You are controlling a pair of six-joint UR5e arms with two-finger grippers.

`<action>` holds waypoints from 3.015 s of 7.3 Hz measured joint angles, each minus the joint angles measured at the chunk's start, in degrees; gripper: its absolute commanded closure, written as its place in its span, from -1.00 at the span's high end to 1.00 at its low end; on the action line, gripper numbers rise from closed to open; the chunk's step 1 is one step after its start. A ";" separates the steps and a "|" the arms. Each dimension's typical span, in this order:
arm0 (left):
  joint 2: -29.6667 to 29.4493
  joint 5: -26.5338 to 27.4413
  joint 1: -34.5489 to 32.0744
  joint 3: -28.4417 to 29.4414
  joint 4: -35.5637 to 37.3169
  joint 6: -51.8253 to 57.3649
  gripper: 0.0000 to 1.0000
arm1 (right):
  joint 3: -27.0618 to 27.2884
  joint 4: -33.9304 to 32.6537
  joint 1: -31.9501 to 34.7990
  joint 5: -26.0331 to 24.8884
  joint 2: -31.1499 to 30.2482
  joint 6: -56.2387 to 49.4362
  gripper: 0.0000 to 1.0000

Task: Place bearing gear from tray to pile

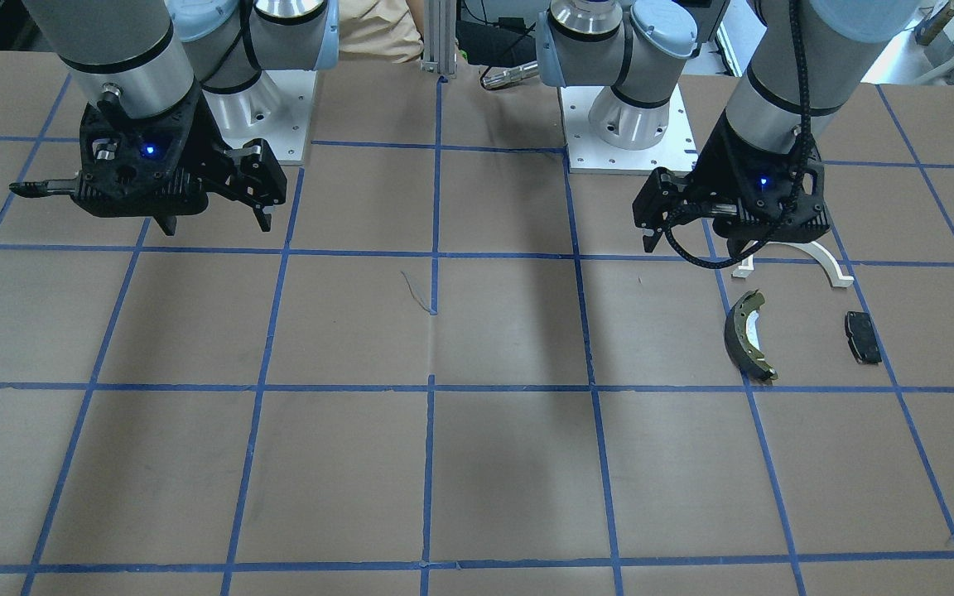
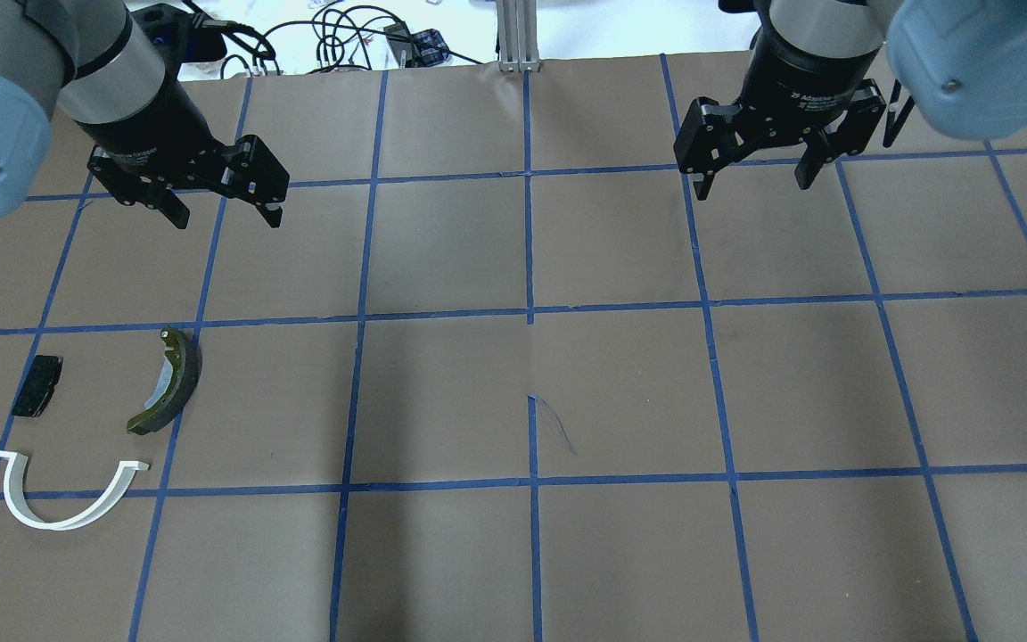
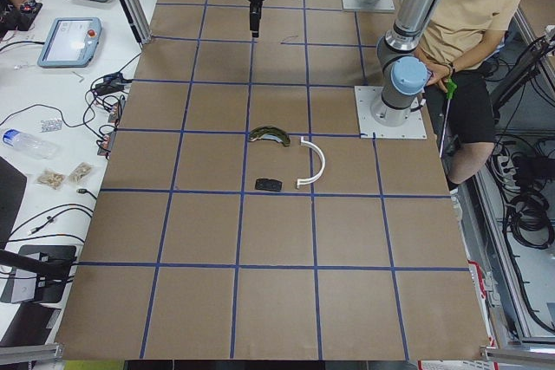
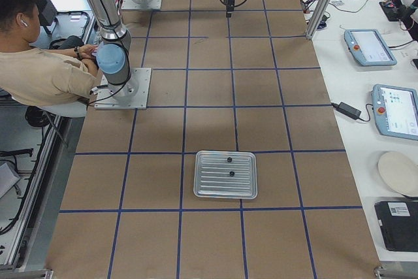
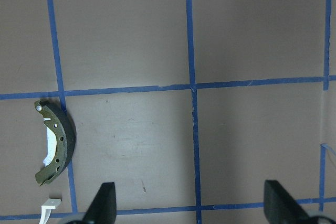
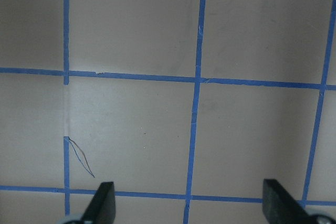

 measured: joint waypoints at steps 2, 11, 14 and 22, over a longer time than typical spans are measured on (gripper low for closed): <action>-0.07 -0.10 0.04 0.01 0.08 0.00 1.00 | -0.02 0.40 0.11 -0.50 -0.21 0.49 1.00; -0.23 0.37 0.14 -0.09 0.26 0.09 1.00 | -3.55 -3.12 -24.40 -2.74 5.45 -15.53 1.00; -0.14 0.24 0.14 -0.26 0.18 0.11 1.00 | -3.58 -7.12 -38.26 -4.10 12.48 -36.08 1.00; -0.53 -0.16 0.09 -0.48 0.48 0.05 1.00 | -2.22 -32.70 -52.03 -4.69 32.81 -62.99 0.93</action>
